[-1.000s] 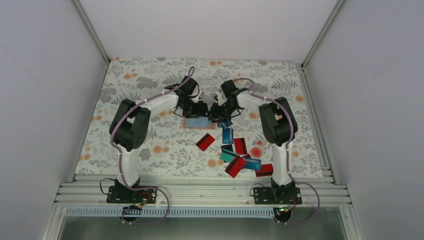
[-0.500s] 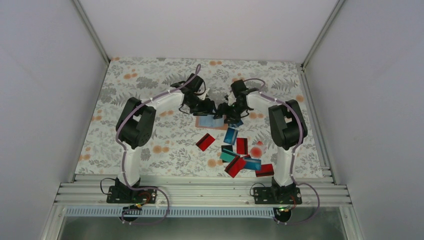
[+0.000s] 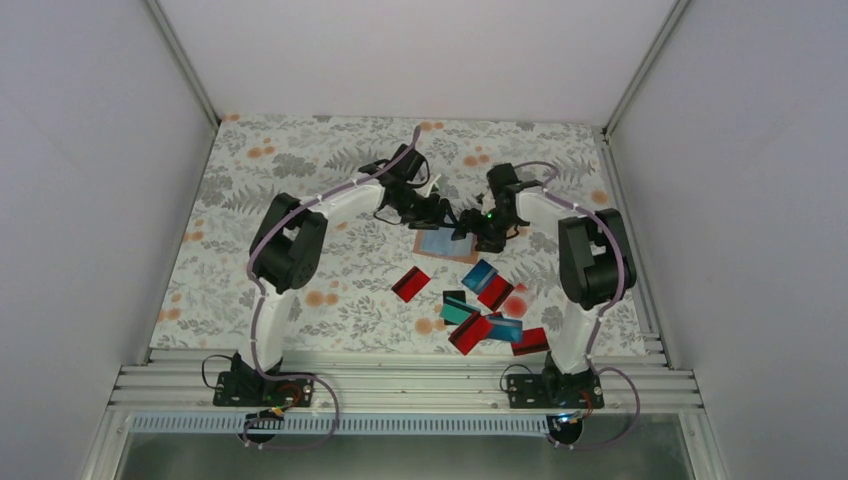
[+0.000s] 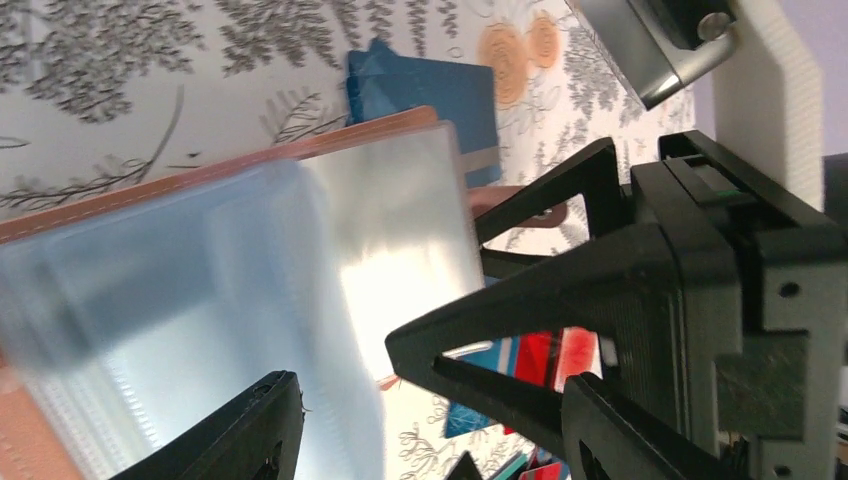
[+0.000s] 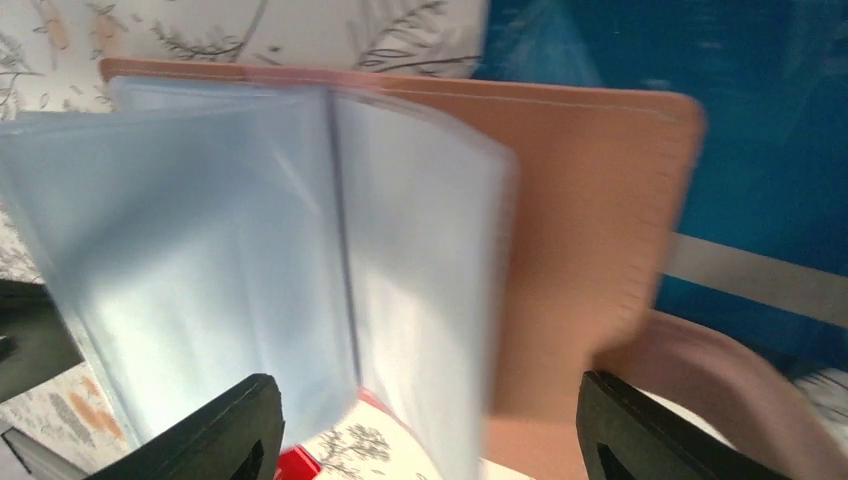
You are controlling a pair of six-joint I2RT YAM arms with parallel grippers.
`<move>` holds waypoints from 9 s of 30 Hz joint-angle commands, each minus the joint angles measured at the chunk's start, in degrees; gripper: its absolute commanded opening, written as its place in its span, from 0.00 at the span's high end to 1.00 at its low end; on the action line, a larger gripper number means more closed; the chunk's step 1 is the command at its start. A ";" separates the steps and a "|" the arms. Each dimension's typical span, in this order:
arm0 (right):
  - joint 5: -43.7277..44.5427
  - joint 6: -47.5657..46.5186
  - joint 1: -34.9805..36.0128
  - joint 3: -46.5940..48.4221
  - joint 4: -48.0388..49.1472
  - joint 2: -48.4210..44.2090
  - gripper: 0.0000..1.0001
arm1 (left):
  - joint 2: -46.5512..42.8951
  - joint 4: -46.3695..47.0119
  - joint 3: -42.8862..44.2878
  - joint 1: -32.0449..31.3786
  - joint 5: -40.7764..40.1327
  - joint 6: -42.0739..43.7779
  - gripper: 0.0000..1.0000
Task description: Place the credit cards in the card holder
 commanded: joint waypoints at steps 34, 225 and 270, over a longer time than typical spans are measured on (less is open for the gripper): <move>3.97 1.37 -9.94 -13.42 1.99 -16.55 0.50 | 10.94 -3.02 11.22 -5.78 -6.30 -4.56 0.39; 12.54 32.69 12.81 -48.50 -5.24 -45.38 0.95 | -12.10 41.69 -43.49 -43.78 -28.53 -65.75 0.54; 13.31 18.99 1.66 -0.17 -18.07 -34.63 0.53 | -26.91 12.46 -26.23 -22.52 -25.32 -42.85 0.98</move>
